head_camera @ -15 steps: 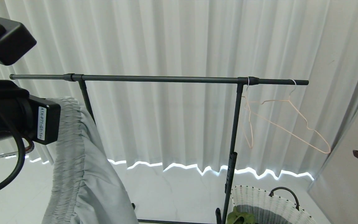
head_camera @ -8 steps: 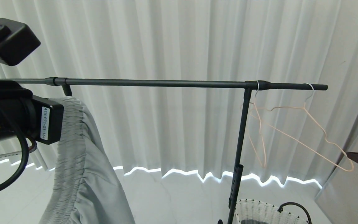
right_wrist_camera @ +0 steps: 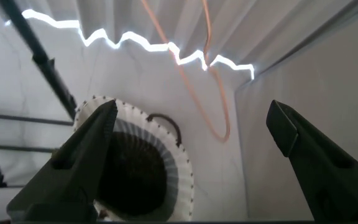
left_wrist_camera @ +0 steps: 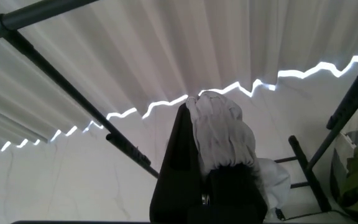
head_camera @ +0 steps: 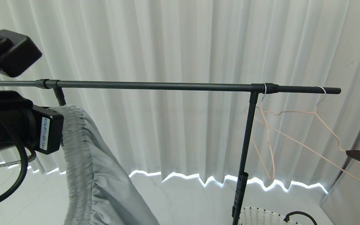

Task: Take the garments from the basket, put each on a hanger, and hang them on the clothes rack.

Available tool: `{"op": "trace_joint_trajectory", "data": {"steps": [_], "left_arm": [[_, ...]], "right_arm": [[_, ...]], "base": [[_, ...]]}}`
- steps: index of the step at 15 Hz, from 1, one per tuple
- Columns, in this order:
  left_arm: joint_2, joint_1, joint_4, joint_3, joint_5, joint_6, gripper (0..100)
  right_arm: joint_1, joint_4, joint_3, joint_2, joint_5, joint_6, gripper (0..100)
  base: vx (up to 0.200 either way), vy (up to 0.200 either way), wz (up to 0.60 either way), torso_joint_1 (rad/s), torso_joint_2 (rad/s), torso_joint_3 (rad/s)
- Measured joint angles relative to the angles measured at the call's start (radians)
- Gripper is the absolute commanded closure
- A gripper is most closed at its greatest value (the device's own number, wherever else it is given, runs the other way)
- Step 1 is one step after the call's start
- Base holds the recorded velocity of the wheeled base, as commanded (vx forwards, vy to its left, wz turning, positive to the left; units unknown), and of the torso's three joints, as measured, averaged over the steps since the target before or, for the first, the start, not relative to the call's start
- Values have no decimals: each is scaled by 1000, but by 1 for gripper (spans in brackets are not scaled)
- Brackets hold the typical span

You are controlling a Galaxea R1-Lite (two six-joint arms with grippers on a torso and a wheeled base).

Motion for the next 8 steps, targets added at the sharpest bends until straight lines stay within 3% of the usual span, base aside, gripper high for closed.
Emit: {"op": "trace_joint_trajectory", "data": {"steps": [5, 8], "left_arm": [[-27, -15, 0, 30, 0, 4, 100], [-38, -17, 0, 31, 0, 4, 100]], "right_arm": [[-102, -237, -11, 224, 107, -83, 0], [-174, -301, -62, 374, 197, -121, 0]], "base": [[0, 0, 0, 0, 0, 0], [0, 0, 0, 0, 0, 0]]}}
